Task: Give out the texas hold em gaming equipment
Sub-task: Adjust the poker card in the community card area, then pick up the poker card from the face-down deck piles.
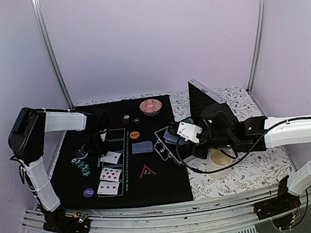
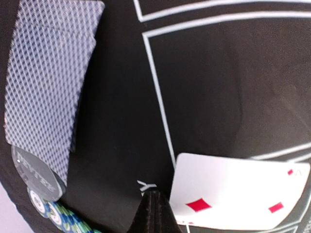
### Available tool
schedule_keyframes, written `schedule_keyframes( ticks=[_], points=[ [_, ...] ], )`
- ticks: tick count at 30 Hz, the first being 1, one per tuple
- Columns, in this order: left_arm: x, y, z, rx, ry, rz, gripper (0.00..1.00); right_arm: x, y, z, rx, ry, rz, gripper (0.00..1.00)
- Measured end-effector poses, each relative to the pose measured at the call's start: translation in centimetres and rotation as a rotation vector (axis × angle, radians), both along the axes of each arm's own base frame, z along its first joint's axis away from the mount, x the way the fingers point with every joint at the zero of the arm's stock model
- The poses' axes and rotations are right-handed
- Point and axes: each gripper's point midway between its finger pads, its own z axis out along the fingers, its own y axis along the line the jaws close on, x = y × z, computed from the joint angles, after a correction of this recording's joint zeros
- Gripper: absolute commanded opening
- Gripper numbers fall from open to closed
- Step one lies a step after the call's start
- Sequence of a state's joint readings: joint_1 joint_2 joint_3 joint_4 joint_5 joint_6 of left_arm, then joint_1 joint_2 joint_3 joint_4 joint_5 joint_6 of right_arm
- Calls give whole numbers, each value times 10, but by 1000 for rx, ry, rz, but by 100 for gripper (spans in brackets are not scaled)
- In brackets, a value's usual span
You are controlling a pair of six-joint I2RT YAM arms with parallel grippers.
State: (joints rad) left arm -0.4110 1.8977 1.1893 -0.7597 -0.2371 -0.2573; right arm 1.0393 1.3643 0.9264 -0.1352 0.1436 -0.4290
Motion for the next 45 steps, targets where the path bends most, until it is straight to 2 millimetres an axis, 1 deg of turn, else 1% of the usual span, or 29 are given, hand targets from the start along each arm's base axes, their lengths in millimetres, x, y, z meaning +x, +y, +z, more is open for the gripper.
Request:
schedule_keyframes(
  ticks=[5, 12, 21, 22, 24, 25, 26, 27, 28, 29, 31, 32, 33, 34, 35, 37, 39, 41, 43, 45],
  points=[
    [-11, -7, 0, -25, 17, -19, 0, 0, 0, 0, 0, 0, 0, 41],
    [-15, -16, 0, -35, 26, -43, 0, 0, 0, 0, 0, 0, 0, 41],
    [-21, -12, 3, -4, 34, -39, 0, 0, 0, 0, 0, 0, 1, 41],
    [-21, -11, 6, -3, 31, -37, 5, 0, 0, 0, 0, 0, 1, 41],
    [-20, -14, 19, -13, 2, -40, 15, 0, 0, 0, 0, 1, 3, 41],
    [-19, -18, 29, -26, -22, -52, 24, -1, 1, 0, 1, 3, 6, 41],
    [-16, -25, 40, -46, -52, -73, 33, -1, 1, 0, 2, 5, 9, 41],
    [-13, -37, 55, -78, -92, -103, 43, -2, 1, 0, 3, 6, 12, 41],
    [-10, -50, 68, -114, -132, -144, 49, -3, 2, 0, 5, 8, 16, 41],
    [-8, -69, 87, -172, -188, -190, 56, -3, 2, 0, 6, 10, 20, 41],
    [-11, -113, 128, -328, -302, -307, 70, -4, 3, 0, 7, 12, 23, 41],
    [-16, -132, 146, -413, -342, -366, 74, -4, 3, 0, 7, 12, 24, 41],
    [-22, -154, 169, -521, -405, -423, 76, -4, 3, 0, 7, 13, 24, 41],
    [-33, -175, 194, -658, -455, -488, 78, -4, 3, 0, 8, 13, 26, 41],
    [-44, -188, 213, -762, -493, -544, 81, -5, 3, 0, 8, 14, 28, 41],
    [-59, -205, 239, -924, -544, -624, 85, -6, 4, 0, 9, 15, 33, 41],
    [-73, -218, 253, -1039, -564, -694, 88, -7, 6, 0, 10, 16, 39, 41],
    [-80, -230, 257, -1093, -560, -749, 91, -8, 7, 2, 15, 15, 44, 41],
    [-87, -242, 256, -1125, -543, -798, 95, -9, 9, 5, 19, 14, 49, 41],
    [-96, -256, 249, -1125, -514, -844, 97, -9, 10, 7, 24, 10, 54, 41]
  ],
)
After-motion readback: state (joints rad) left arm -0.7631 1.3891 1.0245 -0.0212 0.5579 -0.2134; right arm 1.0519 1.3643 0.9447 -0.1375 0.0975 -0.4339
